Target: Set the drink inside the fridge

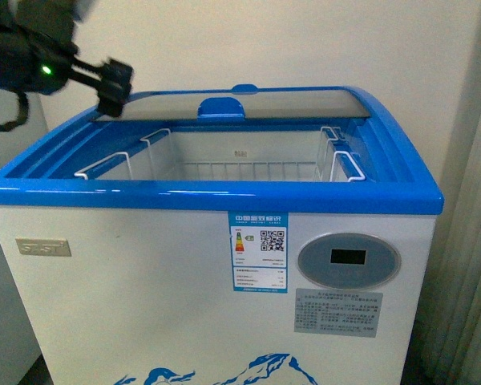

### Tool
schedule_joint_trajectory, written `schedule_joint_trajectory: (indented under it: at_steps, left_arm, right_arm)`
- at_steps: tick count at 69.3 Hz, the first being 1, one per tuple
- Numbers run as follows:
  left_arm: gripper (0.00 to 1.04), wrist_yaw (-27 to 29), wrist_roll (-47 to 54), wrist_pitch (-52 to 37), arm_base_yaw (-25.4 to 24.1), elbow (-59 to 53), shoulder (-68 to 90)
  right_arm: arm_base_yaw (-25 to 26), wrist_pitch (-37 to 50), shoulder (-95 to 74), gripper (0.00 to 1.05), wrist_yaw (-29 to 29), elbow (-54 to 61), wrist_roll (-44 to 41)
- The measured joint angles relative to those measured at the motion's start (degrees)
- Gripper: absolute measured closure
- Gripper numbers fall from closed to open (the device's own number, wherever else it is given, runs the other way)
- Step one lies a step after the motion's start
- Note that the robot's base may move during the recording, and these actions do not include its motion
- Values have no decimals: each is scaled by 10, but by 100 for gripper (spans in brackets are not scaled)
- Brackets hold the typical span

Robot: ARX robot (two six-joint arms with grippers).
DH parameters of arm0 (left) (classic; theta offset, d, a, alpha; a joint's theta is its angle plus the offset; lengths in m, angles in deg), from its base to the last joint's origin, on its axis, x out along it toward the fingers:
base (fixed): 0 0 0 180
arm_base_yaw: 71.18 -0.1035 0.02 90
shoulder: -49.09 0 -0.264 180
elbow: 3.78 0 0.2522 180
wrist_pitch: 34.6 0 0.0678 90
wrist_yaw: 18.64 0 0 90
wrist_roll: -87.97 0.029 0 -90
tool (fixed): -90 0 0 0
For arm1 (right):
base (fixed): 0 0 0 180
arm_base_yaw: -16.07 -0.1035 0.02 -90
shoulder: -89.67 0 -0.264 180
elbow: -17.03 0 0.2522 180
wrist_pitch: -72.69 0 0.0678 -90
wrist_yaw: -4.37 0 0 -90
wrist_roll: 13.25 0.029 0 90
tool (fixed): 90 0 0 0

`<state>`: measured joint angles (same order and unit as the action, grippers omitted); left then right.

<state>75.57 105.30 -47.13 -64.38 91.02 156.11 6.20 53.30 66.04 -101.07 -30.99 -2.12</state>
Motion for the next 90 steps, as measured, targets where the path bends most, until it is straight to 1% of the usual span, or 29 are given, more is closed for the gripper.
schedule_joint_trajectory:
  at_steps: [5, 10, 12, 13, 17, 18, 21, 22, 25, 26, 31, 36, 37, 38, 39, 42, 43, 46, 47, 49, 52, 55, 57, 58, 60, 64, 72, 78, 90]
  left_arm:
    - [30, 5, -77, -78, -7, -131, -100]
    - [40, 4, -117, -121, -14, -242, -183]
    - [45, 3, -130, -136, -17, -289, -216]
    - [47, 3, -133, -141, -18, -305, -226]
    - [56, 3, -148, -158, -24, -368, -261]
    - [58, 2, -149, -161, -25, -379, -265]
    - [65, 1, -156, -171, -29, -420, -279]
    - [67, 0, -158, -173, -29, -429, -281]
    - [74, -4, -161, -181, -30, -464, -287]
    - [75, -5, -162, -182, -31, -473, -289]
    - [86, -11, -165, -193, -32, -515, -305]
    - [97, -13, -167, -203, -35, -546, -329]
    - [100, -16, -167, -207, -37, -555, -338]
    - [102, -18, -168, -208, -40, -557, -343]
    - [103, -28, -169, -210, -43, -563, -347]
    - [102, -39, -170, -214, -54, -580, -363]
    - [102, -39, -170, -215, -56, -584, -367]
    - [102, -40, -170, -218, -63, -600, -381]
    - [102, -40, -170, -218, -64, -604, -384]
    - [102, -39, -170, -218, -66, -612, -390]
    - [102, -40, -170, -219, -66, -628, -402]
    - [102, -42, -170, -219, -66, -643, -416]
    - [102, -42, -170, -218, -66, -649, -422]
    - [102, -42, -170, -218, -66, -653, -425]
    - [102, -42, -170, -218, -66, -662, -435]
    - [102, -42, -170, -217, -66, -677, -452]
    - [102, -42, -170, -205, -66, -708, -496]
    - [102, -42, -170, -194, -66, -725, -524]
    - [102, -42, -170, -165, -66, -750, -577]
  right_arm:
    - [0, 0, 0, 65, 0, 0, 0]
    - [0, 0, 0, 65, -1, 0, 0]
    - [9, -16, -7, 65, 16, -4, -4]
    - [23, -54, -14, 65, 58, -21, -14]
    - [61, -150, -39, 65, 156, -66, -37]
    - [79, -193, -50, 65, 202, -88, -56]
    - [104, -246, -68, 65, 264, -114, -80]
    - [118, -274, -80, 65, 300, -127, -93]
    - [133, -291, -104, 65, 348, -139, -125]
    - [139, -291, -121, 65, 372, -145, -144]
    - [142, -262, -179, 65, 416, -176, -209]
    - [132, -217, -247, 65, 407, -221, -276]
    - [129, -211, -258, 65, 404, -229, -296]
    - [127, -206, -270, 65, 400, -237, -303]
    - [122, -198, -294, 65, 393, -255, -330]
    - [115, -190, -332, 65, 383, -280, -372]
    - [110, -187, -358, 65, 374, -297, -408]
    - [101, -188, -397, 65, 361, -323, -446]
    - [95, -190, -423, 65, 354, -341, -484]
    - [89, -194, -448, 65, 349, -360, -506]
    - [77, -199, -506, 65, 336, -400, -575]
    - [68, -202, -552, 65, 321, -430, -614]
    - [56, -205, -597, 65, 307, -460, -664]
    - [53, -206, -611, 65, 303, -470, -671]
    - [43, -207, -653, 65, 296, -501, -715]
    - [28, -209, -717, 65, 279, -555, -770]
    - [-5, -243, -839, 65, 239, -696, -850]
    - [-21, -262, -888, 65, 230, -767, -870]
    - [-47, -271, -949, 65, 219, -842, -881]
